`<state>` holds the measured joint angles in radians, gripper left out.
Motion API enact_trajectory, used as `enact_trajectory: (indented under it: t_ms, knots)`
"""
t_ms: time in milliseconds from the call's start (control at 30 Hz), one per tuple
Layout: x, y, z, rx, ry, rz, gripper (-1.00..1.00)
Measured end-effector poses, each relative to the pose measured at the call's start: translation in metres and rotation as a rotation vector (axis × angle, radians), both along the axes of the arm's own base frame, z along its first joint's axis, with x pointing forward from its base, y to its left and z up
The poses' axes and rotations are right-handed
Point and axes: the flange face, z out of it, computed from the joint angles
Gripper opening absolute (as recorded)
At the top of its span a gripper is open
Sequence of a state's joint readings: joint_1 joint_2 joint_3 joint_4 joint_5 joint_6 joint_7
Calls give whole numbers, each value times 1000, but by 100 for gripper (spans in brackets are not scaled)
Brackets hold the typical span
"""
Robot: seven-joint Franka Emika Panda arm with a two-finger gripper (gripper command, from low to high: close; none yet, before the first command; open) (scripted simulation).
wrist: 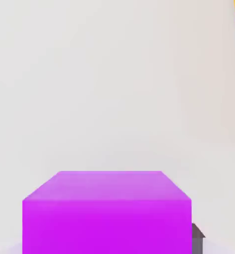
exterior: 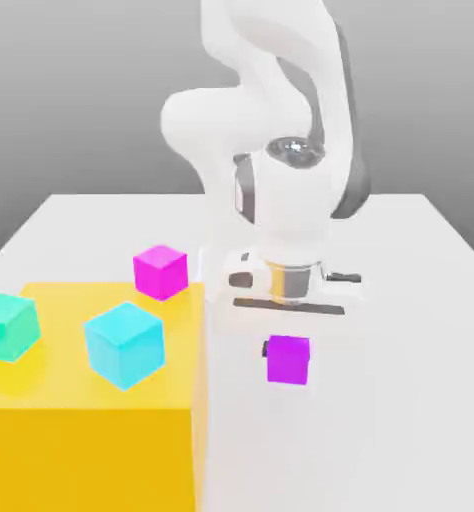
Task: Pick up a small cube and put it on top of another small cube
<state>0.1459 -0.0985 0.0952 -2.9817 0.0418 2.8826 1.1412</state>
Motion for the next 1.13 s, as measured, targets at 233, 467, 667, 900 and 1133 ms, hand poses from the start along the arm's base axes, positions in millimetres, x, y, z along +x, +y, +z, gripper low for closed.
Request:
enact_trajectory:
  t_ms: [233, 467, 667, 900, 1133]
  knots:
    - [30, 0, 56, 12, 24, 17, -100]
    - [56, -39, 138, 24, 26, 10, -100]
    - [53, -73, 214, 19, 23, 6, -100]
    - [38, -156, 249, 5, 0, -68, -100]
    - [36, -163, 201, 5, -2, -75, 100]
